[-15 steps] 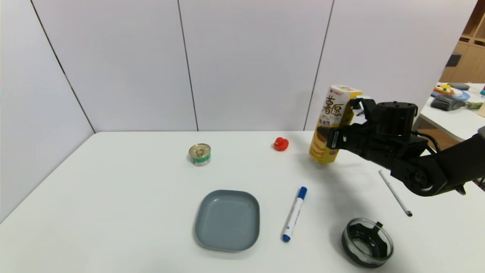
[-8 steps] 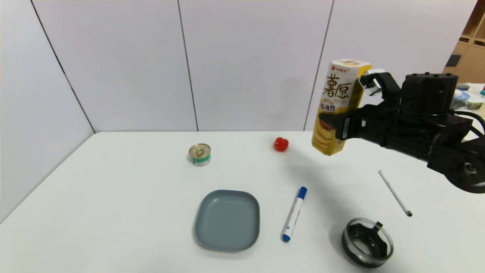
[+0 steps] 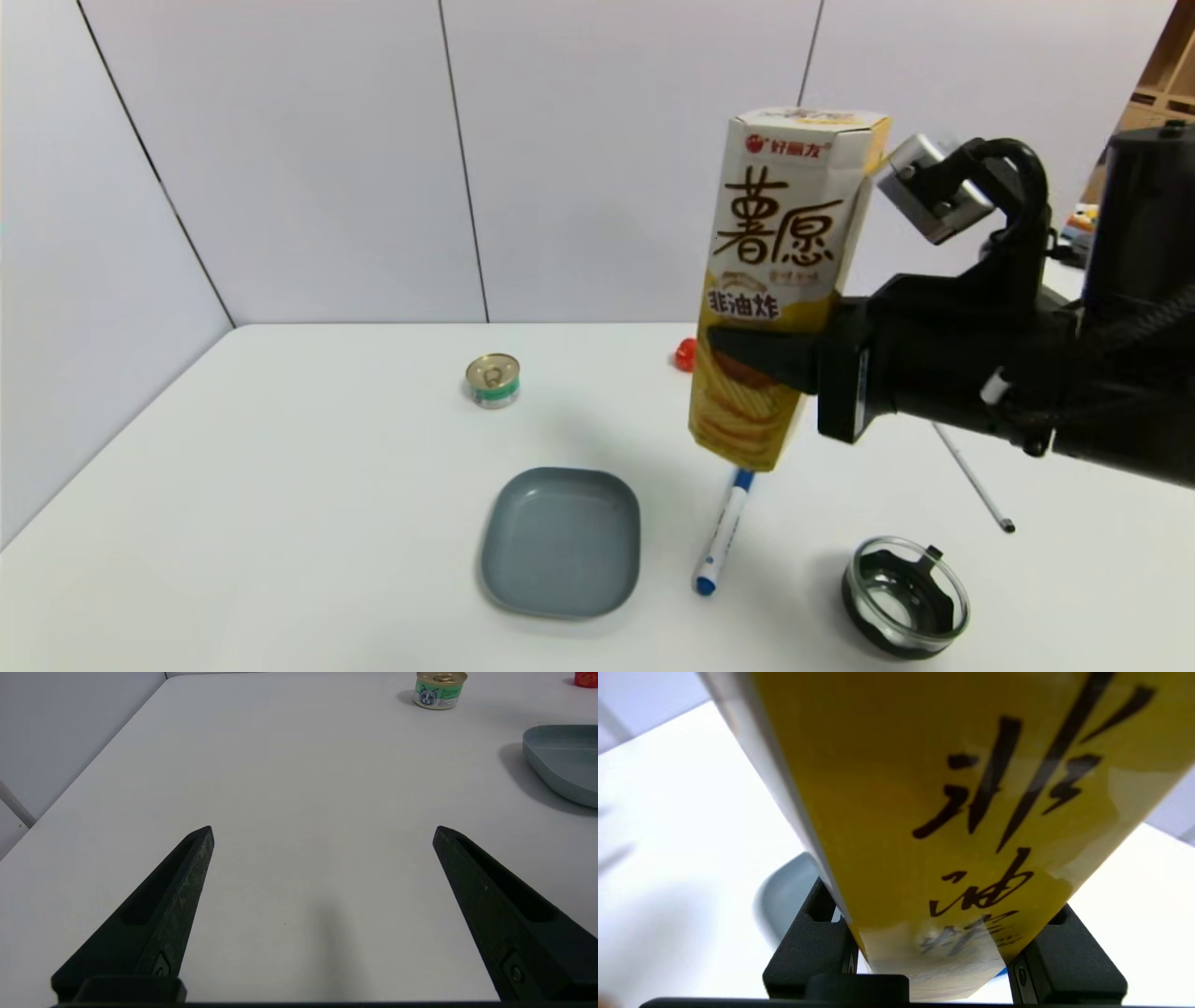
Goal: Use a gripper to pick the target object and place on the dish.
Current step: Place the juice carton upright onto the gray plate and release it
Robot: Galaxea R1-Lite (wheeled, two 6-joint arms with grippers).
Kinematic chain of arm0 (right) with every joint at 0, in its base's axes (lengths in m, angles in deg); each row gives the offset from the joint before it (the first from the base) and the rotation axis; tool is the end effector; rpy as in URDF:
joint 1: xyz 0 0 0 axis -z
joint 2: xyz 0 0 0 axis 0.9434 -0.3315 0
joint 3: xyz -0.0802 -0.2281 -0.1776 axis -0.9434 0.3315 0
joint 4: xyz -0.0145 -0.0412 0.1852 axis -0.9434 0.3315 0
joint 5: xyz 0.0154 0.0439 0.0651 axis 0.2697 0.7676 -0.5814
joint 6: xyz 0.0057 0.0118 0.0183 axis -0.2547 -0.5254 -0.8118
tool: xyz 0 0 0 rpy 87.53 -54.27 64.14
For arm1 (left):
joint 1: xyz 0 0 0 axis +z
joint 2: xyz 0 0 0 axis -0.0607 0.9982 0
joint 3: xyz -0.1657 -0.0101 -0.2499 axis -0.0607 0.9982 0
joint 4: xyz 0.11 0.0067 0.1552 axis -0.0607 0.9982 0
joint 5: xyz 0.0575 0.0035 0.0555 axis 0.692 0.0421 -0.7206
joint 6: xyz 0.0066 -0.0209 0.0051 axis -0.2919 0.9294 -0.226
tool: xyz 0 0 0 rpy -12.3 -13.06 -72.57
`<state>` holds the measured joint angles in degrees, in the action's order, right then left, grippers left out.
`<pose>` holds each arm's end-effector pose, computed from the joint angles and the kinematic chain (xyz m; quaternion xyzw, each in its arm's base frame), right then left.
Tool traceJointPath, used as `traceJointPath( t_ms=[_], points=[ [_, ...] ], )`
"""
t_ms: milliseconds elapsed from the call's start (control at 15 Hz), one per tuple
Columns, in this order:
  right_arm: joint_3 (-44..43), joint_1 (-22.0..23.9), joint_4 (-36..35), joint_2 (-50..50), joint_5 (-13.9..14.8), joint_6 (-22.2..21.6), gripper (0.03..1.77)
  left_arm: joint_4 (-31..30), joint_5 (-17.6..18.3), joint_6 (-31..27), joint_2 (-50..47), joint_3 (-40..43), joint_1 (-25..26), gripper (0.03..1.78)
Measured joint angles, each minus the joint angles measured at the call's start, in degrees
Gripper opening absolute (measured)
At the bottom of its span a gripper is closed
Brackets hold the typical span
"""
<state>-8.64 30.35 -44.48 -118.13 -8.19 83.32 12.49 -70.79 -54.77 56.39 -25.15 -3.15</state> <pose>0.1874 0.1613 0.2576 -0.0370 0.0840 0.3793 0.9207 -0.0228 -0.0002 0.0758 0.0016 -0.0014 0.0012 1.0000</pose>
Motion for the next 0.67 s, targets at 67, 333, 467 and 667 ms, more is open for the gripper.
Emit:
traceJointPath(
  t_ms=[67,333,467,667],
  points=[
    [0.65,-2.76,0.00,0.94,0.00,0.09,0.82,0.00,0.00,0.00,0.00,0.00,0.00,1.69],
    [4.34,-9.62,-0.27,0.44,-0.33,0.00,0.82,0.00,0.00,0.00,0.00,0.00,0.00,1.69],
    [5.07,-10.42,-2.86,-1.90,-0.41,0.05,0.82,0.00,-0.02,0.02,0.00,0.00,0.00,1.69],
    [5.13,-10.34,-8.95,-6.51,-0.02,0.99,0.82,0.00,0.00,0.02,0.00,0.00,0.00,1.69]
  ],
)
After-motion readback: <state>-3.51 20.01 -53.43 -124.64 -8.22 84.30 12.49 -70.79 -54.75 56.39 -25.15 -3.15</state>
